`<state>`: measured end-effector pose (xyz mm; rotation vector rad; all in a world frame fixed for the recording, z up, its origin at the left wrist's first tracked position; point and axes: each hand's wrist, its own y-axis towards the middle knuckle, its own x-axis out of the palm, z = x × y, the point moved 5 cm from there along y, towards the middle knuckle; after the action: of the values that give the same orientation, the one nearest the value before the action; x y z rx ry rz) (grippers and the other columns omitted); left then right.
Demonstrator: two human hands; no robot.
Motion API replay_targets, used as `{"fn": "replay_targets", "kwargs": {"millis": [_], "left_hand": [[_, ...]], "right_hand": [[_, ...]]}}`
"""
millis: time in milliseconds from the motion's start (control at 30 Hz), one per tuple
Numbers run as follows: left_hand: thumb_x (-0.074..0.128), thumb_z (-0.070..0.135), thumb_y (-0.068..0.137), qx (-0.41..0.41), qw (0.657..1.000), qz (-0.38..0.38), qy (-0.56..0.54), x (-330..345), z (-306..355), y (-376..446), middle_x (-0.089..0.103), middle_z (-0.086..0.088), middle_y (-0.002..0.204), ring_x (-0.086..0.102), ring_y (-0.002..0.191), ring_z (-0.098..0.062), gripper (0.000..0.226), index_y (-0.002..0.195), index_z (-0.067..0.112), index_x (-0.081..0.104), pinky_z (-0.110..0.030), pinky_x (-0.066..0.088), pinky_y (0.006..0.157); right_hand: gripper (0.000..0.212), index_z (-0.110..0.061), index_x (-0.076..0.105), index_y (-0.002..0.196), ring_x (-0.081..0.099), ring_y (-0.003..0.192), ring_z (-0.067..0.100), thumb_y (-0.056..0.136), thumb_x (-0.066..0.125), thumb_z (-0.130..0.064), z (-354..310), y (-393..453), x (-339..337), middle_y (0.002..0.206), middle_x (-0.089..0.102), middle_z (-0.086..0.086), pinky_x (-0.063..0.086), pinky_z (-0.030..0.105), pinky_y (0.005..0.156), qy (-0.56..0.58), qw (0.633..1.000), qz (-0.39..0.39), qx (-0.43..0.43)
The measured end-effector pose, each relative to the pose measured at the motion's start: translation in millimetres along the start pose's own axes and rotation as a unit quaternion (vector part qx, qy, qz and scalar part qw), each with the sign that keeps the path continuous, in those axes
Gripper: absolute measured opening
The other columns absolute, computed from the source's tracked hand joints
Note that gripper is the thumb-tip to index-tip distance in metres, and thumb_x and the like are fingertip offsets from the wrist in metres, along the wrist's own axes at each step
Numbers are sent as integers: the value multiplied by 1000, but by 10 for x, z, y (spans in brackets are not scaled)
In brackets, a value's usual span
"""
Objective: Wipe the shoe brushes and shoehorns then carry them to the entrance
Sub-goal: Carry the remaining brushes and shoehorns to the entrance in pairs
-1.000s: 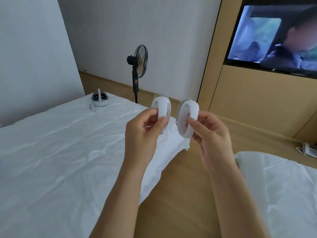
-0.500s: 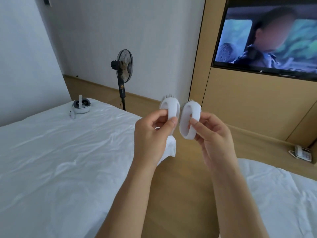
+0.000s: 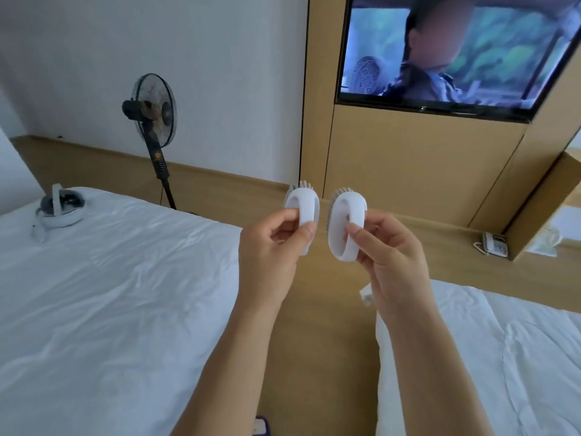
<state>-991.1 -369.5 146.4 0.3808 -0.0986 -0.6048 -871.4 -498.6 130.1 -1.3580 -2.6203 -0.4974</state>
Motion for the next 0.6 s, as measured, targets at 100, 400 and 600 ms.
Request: {"fn": "replay_targets", "kwargs": {"millis": [100,400,600], "left_hand": [[74,18,85,-3,1000,-17,-17,124,-215,419,74,11,81,67,76,-2,10,91,26,76,-5,45,62],[72,21,85,1,997,-62,-55,248,-653,1983,74,11,83,67,77,-2,11,90,31,75,-8,48,65],[70,24,85,-9,996,-74,-44,235,-1028,2658,74,12,84,67,78,-3,11,90,33,74,-12,50,67]], "right_hand": [[11,-11,74,101,64,84,19,90,71,-9,155,387,-14,90,71,6,49,37,80,-10,1000,26,0],[11,-17,76,96,62,82,19,89,71,-10,480,1717,370,89,71,8,46,37,79,-17,998,62,-8],[14,-20,77,95,62,82,18,81,74,-21,752,2386,620,88,71,6,47,37,79,-30,998,63,0]]}}
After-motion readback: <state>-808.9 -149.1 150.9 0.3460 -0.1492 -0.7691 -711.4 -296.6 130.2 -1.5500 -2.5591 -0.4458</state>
